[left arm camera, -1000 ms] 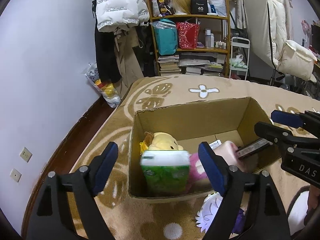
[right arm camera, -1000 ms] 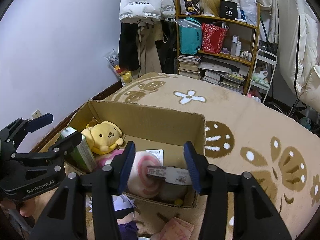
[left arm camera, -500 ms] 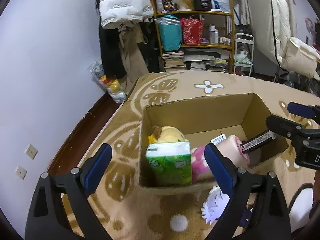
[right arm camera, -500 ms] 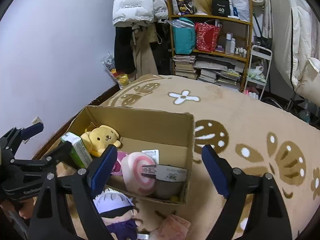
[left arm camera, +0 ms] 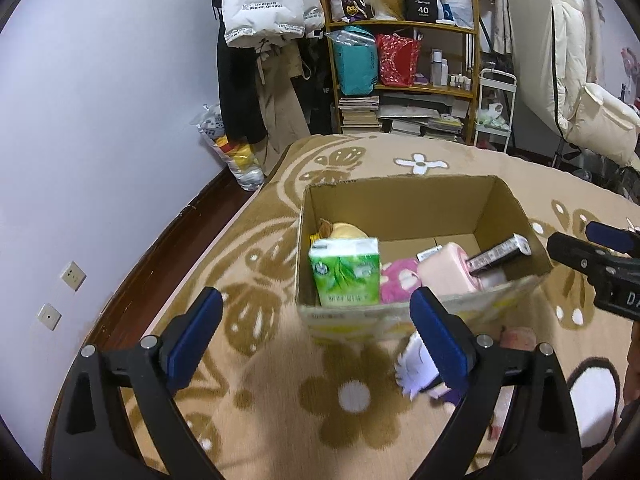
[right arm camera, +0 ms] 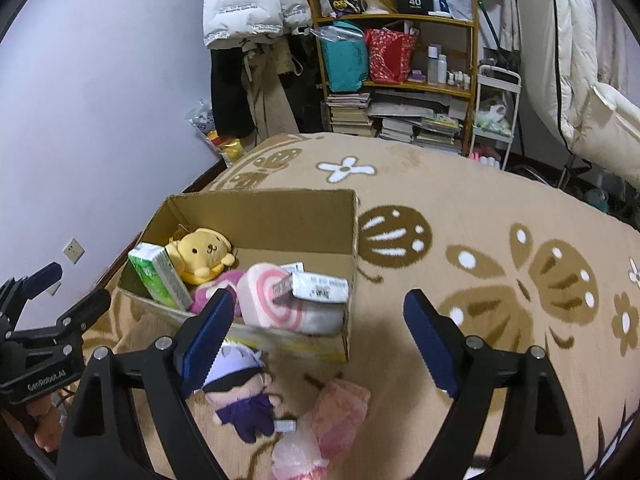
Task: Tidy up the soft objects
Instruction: 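Release the green tissue pack into the box while the right tool drops the black pack in, then lower the left tool onto the white-haired doll while the right tool lowers onto the pink package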
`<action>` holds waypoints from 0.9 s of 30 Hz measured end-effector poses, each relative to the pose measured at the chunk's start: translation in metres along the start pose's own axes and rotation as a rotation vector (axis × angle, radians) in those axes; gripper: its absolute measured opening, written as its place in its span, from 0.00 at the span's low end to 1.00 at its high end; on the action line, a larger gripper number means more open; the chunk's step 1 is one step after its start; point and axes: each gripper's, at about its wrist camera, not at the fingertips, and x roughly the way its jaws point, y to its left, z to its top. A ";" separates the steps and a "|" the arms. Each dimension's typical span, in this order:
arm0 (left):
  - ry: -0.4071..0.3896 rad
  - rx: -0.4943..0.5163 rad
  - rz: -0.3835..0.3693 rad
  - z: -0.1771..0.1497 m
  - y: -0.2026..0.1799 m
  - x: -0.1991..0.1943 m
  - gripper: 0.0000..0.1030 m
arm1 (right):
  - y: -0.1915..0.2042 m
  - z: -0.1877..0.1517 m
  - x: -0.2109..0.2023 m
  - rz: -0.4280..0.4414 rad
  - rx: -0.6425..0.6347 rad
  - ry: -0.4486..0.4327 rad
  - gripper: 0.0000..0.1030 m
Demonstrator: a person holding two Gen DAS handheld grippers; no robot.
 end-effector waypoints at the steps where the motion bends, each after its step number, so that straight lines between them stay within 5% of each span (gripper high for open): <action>1: 0.001 0.001 0.001 -0.003 -0.001 -0.004 0.91 | -0.001 -0.001 -0.002 0.000 0.001 0.004 0.88; 12: 0.003 0.036 -0.001 -0.026 -0.019 -0.030 0.91 | 0.001 -0.026 -0.022 -0.024 -0.022 0.031 0.88; 27: 0.017 0.018 -0.032 -0.047 -0.030 -0.023 0.91 | -0.014 -0.056 0.004 -0.028 0.060 0.127 0.88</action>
